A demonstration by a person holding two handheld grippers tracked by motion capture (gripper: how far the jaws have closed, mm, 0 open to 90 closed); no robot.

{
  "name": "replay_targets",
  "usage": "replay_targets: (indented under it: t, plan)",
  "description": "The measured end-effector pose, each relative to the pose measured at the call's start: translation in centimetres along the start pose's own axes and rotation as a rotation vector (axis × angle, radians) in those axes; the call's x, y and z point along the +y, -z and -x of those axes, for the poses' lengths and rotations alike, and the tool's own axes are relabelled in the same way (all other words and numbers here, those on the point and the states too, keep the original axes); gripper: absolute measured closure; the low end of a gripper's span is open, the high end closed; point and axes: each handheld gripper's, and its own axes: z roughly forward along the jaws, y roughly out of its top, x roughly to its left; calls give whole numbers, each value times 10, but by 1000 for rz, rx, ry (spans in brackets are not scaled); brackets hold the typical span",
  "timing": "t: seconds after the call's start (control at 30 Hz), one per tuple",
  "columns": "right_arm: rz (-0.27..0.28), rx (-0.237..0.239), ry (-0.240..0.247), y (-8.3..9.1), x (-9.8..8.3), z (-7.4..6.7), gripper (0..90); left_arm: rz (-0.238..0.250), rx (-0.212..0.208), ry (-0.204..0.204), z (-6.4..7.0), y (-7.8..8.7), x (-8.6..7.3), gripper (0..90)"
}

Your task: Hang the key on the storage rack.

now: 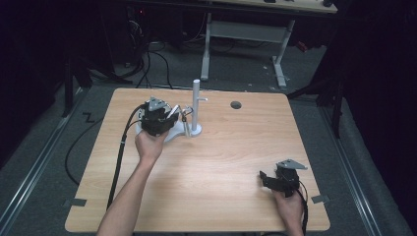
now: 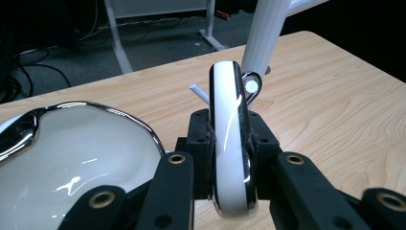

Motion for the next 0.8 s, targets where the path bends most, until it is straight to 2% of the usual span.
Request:
replay_targets:
  t: [0.07,0.4,0.8]
  plan:
    - [0,0,0,0,0,0,235,-13,6,-14,1,-3,-2,759]
    - [0,0,0,0,0,0,235,-32,-2,-11,4,-8,-7,759]
    - [0,0,0,0,0,0,235,-93,-8,-17,8,-23,-18,755]
